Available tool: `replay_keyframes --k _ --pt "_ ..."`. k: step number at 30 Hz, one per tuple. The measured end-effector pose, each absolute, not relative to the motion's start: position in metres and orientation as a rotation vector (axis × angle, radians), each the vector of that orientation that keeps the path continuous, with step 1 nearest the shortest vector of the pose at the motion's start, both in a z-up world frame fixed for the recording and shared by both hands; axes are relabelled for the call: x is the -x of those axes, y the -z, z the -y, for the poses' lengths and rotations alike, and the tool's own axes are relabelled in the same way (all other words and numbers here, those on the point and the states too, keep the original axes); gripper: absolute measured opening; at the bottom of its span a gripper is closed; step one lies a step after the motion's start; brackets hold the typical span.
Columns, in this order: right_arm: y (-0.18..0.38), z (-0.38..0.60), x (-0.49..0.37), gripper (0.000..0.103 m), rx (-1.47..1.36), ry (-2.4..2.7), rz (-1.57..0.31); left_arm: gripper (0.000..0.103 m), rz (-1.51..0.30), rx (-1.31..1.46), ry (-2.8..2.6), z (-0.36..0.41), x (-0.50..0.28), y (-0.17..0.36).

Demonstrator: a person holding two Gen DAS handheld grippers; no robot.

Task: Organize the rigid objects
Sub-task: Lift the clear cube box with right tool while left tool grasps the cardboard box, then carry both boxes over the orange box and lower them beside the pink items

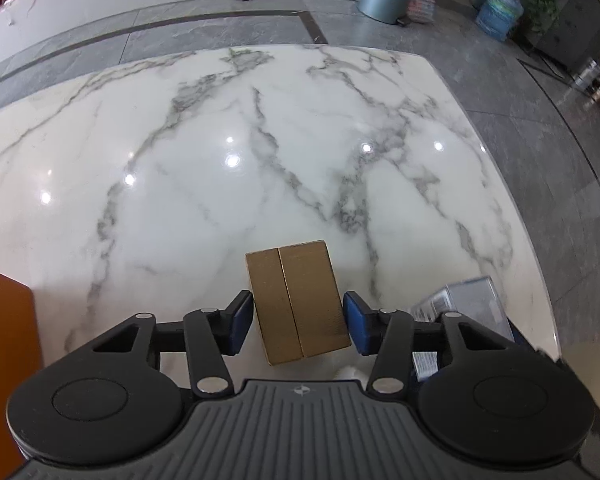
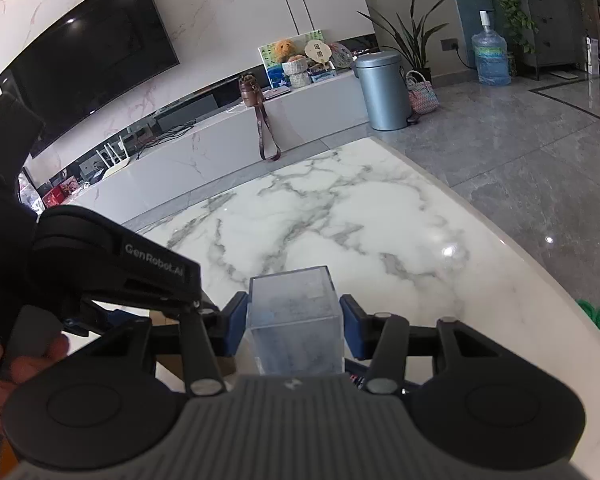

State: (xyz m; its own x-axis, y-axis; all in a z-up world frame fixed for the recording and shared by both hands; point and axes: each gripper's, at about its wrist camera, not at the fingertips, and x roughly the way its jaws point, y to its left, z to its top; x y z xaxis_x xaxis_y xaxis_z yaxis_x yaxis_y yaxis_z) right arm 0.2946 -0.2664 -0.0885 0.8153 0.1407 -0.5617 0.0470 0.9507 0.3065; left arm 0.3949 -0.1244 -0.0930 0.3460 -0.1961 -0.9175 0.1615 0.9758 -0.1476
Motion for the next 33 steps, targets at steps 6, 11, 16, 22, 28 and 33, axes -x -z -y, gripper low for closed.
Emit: replay_keyframes --k 6,11,16,22,28,33 --pt "0.087 0.266 -0.289 0.050 -0.324 -0.083 -0.600 0.055 -1.151 0.010 0.280 0.105 -0.368 0.055" --pt "0.078 0.259 -0.275 0.050 -0.298 -0.137 -0.557 0.055 -1.087 0.013 0.314 0.074 -0.334 0.006" --pt "0.066 0.254 -0.257 0.050 -0.300 -0.178 -0.510 0.055 -1.034 -0.019 0.311 0.023 -0.297 -0.039" --pt "0.041 0.240 -0.238 0.050 -0.306 -0.228 -0.477 0.054 -1.040 -0.086 0.267 -0.057 -0.262 -0.055" --pt "0.000 0.190 -0.215 0.050 -0.329 -0.441 -0.487 0.053 -1.112 -0.077 0.228 -0.120 -0.249 -0.019" --pt "-0.021 0.109 -0.213 0.050 -0.239 -0.664 -0.624 0.052 -1.129 -0.096 0.261 -0.147 -0.245 0.009"
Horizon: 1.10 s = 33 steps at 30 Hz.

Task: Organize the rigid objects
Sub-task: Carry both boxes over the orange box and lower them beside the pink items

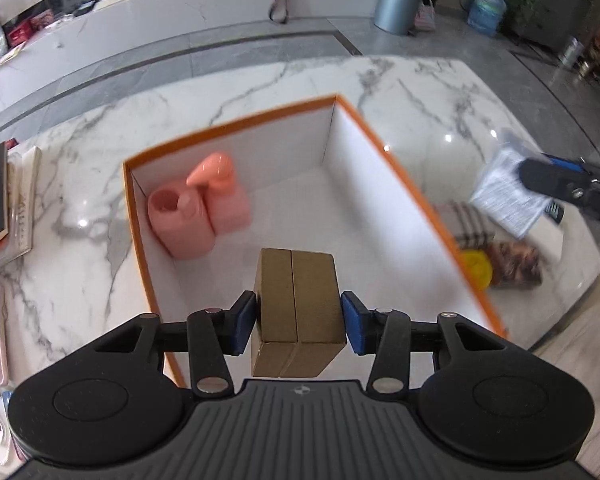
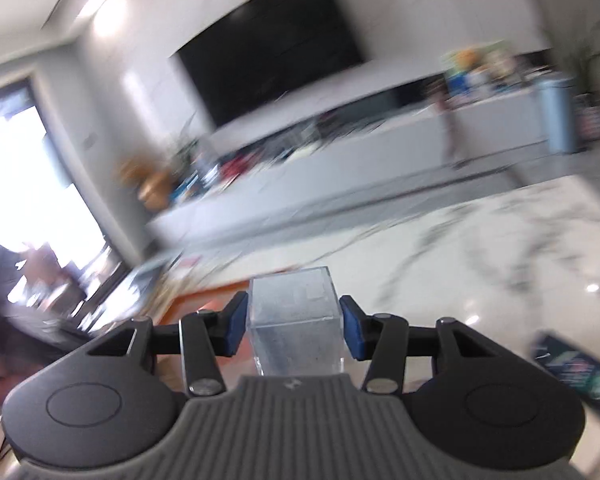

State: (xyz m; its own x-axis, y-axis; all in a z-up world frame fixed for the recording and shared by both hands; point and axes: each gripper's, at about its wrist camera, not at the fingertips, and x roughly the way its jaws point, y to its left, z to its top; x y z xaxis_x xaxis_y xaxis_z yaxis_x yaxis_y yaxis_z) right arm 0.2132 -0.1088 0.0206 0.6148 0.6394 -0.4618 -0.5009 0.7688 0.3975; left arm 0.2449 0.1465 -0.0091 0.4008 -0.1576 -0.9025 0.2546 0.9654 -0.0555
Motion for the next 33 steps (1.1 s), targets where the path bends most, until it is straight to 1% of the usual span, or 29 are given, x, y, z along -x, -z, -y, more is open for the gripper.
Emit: replay_keyframes --k 6,10,16,18,20,23,26,27,29,33 --pt "0.000 0.017 -0.221 0.050 -0.013 -0.773 -0.752 0.052 -1.168 -0.190 0.354 -0.151 -0.241 0.042" --pt "0.011 -0.012 -0.231 0.050 0.054 -0.781 -0.785 0.052 -1.167 -0.291 0.434 -0.146 -0.243 0.061" --pt "0.024 -0.028 -0.245 0.050 0.139 -0.776 -0.827 0.051 -1.160 -0.395 0.531 -0.153 -0.250 0.075" --pt "0.028 -0.030 -0.249 0.050 0.149 -0.766 -0.837 0.055 -1.164 -0.429 0.538 -0.155 -0.248 0.077" --pt "0.031 -0.032 -0.250 0.050 0.155 -0.761 -0.846 0.057 -1.152 -0.460 0.545 -0.154 -0.244 0.075" --pt "0.034 -0.037 -0.250 0.050 0.183 -0.759 -0.850 0.065 -1.134 -0.494 0.518 -0.149 -0.235 0.071" --pt "0.035 -0.039 -0.248 0.050 0.205 -0.751 -0.840 0.064 -1.074 -0.533 0.457 -0.143 -0.220 0.064" --pt "0.034 -0.038 -0.248 0.050 0.201 -0.752 -0.837 0.060 -1.064 -0.556 0.449 -0.140 -0.214 0.063" --pt "0.032 -0.035 -0.246 0.050 0.194 -0.752 -0.831 0.058 -1.086 -0.582 0.410 -0.135 -0.206 0.064" --pt "0.029 -0.032 -0.242 0.050 0.196 -0.756 -0.820 0.057 -1.089 -0.603 0.377 -0.128 -0.194 0.069"
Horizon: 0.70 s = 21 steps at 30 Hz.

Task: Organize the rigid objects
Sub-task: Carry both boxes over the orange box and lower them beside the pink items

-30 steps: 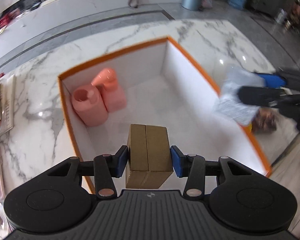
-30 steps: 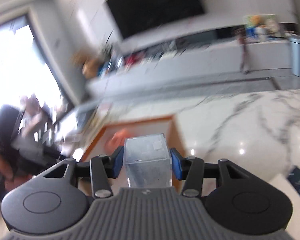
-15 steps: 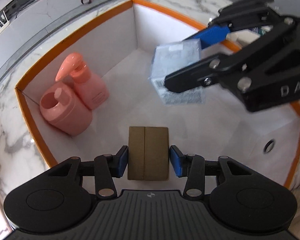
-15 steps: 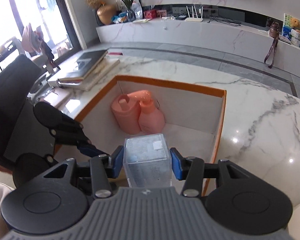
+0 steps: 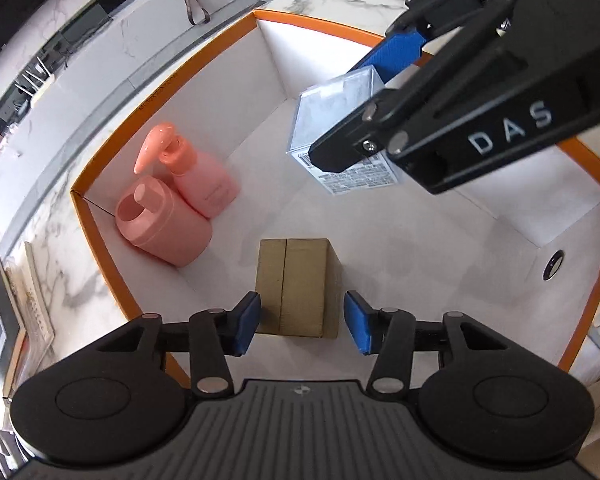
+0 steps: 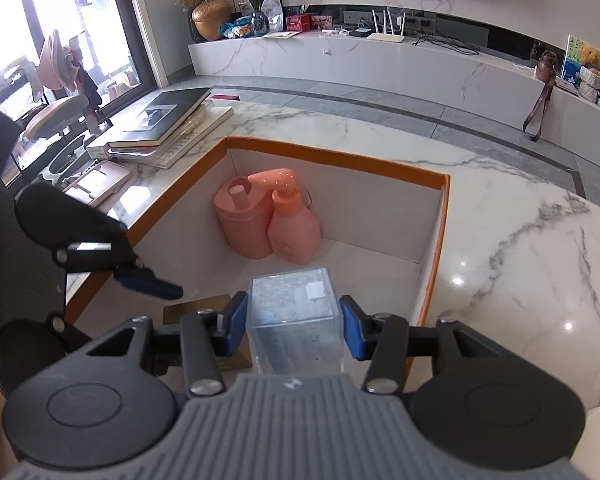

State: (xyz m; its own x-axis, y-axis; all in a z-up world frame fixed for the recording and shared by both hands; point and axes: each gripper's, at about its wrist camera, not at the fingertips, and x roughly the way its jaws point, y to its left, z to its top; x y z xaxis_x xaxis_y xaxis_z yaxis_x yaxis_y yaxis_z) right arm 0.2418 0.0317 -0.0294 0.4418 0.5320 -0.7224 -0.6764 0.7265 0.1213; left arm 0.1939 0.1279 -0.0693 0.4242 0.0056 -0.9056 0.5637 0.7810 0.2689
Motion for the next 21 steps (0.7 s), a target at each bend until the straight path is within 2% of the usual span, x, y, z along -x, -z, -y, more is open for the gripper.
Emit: replay_keyframes --k 2,4,10,21 --pt "0.030 -0.030 -0.240 0.050 0.197 -0.753 -0.822 0.048 -1.086 -0.627 0.357 -0.127 -0.191 0.072" --pt "0.032 -0.030 -0.240 0.050 0.195 -0.748 -0.826 0.046 -1.090 -0.626 0.371 -0.127 -0.195 0.069" --pt "0.035 -0.031 -0.239 0.050 0.205 -0.770 -0.833 0.029 -1.132 -0.590 0.429 -0.139 -0.215 0.056" --pt "0.040 -0.050 -0.246 0.050 0.229 -0.806 -0.860 0.022 -1.183 -0.538 0.425 -0.157 -0.249 0.045"
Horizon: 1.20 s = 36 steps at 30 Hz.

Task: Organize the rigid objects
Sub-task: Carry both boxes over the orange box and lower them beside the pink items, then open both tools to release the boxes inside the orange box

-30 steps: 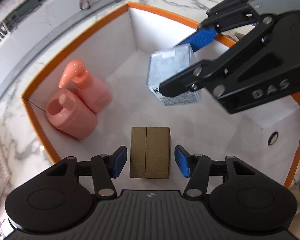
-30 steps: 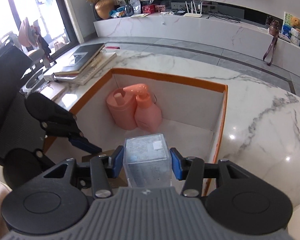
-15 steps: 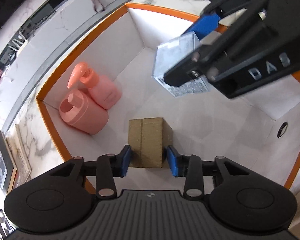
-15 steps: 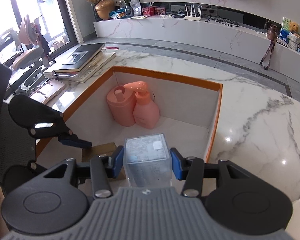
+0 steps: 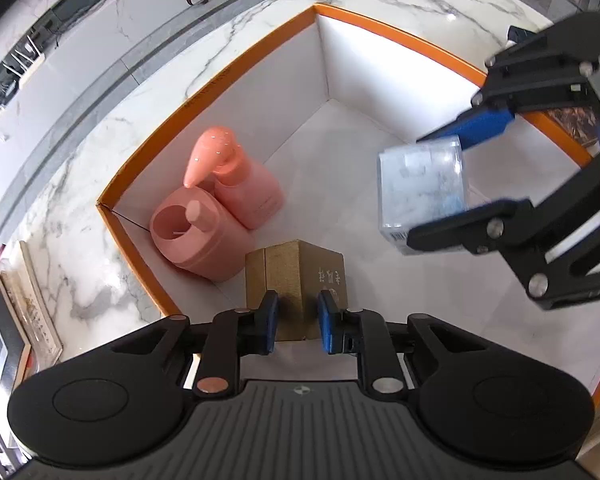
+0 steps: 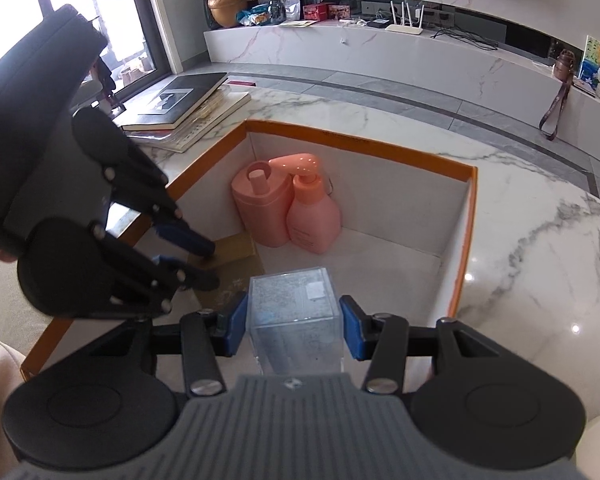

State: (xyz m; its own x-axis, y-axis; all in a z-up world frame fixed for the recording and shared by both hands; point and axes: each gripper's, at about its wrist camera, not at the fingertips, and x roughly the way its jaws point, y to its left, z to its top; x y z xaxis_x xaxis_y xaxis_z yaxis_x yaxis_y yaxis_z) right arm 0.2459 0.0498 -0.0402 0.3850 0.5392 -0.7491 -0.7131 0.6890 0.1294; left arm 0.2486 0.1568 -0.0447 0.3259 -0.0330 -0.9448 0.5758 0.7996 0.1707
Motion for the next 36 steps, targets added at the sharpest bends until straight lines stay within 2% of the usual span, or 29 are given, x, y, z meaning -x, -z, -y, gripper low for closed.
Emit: replay_keyframes --k 4,11,18,21,25,30,36 --pt "0.043 -0.057 -0.249 0.050 0.243 -0.814 -0.866 0.020 -1.220 -0.511 0.448 -0.164 -0.263 0.040" --pt "0.051 -0.074 -0.258 0.050 0.247 -0.788 -0.909 0.002 -1.240 -0.645 0.405 -0.163 -0.267 0.052" --pt "0.058 -0.087 -0.266 0.050 0.272 -0.758 -0.932 0.003 -1.178 -0.593 0.401 -0.182 -0.276 0.056" --pt "0.060 -0.088 -0.270 0.050 0.271 -0.719 -0.927 0.011 -1.121 -0.468 0.385 -0.201 -0.274 0.044" --pt "0.067 -0.087 -0.283 0.050 0.220 -0.656 -0.952 0.012 -1.048 -0.339 0.286 -0.231 -0.267 0.027" --pt "0.075 -0.096 -0.289 0.050 0.179 -0.622 -1.006 0.014 -1.094 -0.128 0.246 -0.254 -0.273 0.031" --pt "0.074 -0.104 -0.272 0.049 0.168 -0.665 -1.033 0.015 -1.052 -0.162 0.234 -0.247 -0.273 0.039"
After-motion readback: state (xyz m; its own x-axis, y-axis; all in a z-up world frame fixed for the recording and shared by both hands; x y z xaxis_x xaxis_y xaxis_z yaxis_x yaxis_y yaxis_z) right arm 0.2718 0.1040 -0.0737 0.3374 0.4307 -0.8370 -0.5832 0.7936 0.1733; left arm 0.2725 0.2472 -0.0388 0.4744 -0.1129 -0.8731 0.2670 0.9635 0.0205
